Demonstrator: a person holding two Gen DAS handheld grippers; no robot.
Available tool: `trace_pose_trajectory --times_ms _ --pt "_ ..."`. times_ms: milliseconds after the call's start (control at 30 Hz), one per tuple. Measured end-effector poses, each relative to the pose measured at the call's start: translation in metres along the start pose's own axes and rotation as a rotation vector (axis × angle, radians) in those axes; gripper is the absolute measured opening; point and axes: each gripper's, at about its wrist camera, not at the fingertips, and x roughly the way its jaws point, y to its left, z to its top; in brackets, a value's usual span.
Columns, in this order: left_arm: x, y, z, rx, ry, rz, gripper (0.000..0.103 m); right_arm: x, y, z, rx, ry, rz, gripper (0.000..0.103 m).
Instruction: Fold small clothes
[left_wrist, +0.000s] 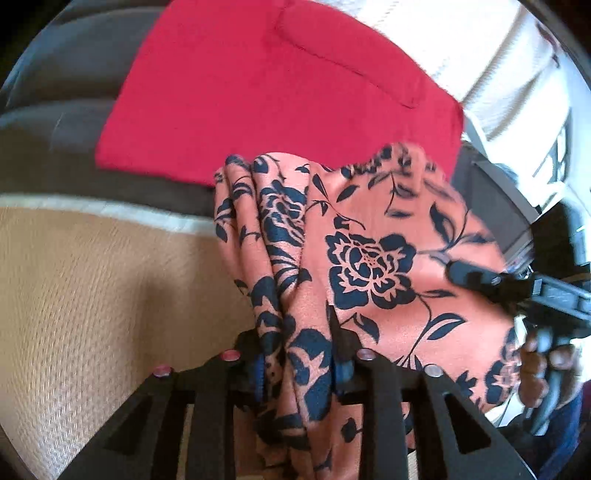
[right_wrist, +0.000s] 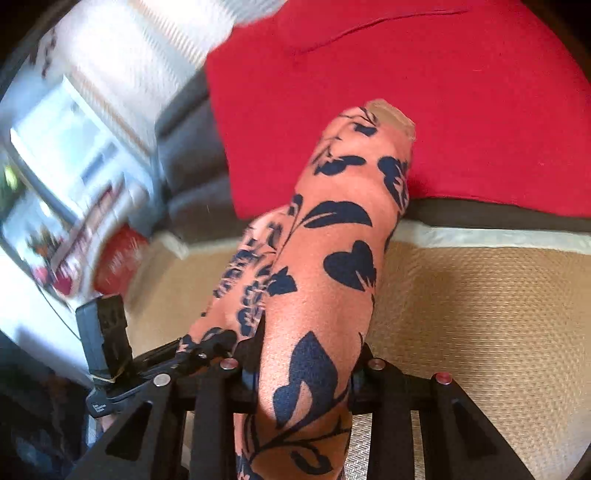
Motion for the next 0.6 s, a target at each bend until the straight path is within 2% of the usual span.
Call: trace_pose_trajectory --times_ms 33,67,100,133,167,267,333,367,433,600 --pt "0.009 -0.005 0.002 0.024 0.019 0.010 0.052 -0.005 -0.016 0.002 0.047 -0.004 0.010 0.057" --pt "0.017 -0.006 0.000 0.051 0.033 0.055 0.075 -0.004 -0.041 -0.001 0.116 -0.010 -0.005 0.072" --pt "0.025 -0.003 -0.003 0.066 0.035 0.124 0.081 -0.002 -0.065 -0.006 0.172 -0.027 -0.056 0.091" --pt "0.033 0.002 -0.008 0.078 0.044 0.195 0.081 -0.005 -0.080 -0.013 0.208 -0.051 -0.106 0.091" --pt "0.037 0.009 -0.013 0.076 0.061 0.216 0.081 -0.007 -0.096 -0.025 0.250 -0.071 -0.159 0.091" --pt "0.043 0.038 -0.028 -0.019 0.111 0.159 0.081 -0.014 -0.125 -0.055 0.354 -0.104 -0.176 0.091" --pt "0.049 0.052 -0.031 -0.055 0.142 0.148 0.081 -0.013 -0.118 -0.063 0.340 -0.124 -0.185 0.091" --pt "0.056 0.032 -0.036 -0.058 0.148 0.143 0.081 -0.013 -0.111 -0.065 0.326 -0.133 -0.171 0.091" --pt "0.060 0.021 -0.038 -0.058 0.160 0.122 0.081 -0.020 -0.108 -0.069 0.303 -0.139 -0.147 0.091" --pt "0.070 -0.011 -0.017 -0.022 0.144 0.058 0.081 -0.028 -0.091 -0.084 0.241 -0.135 -0.114 0.091"
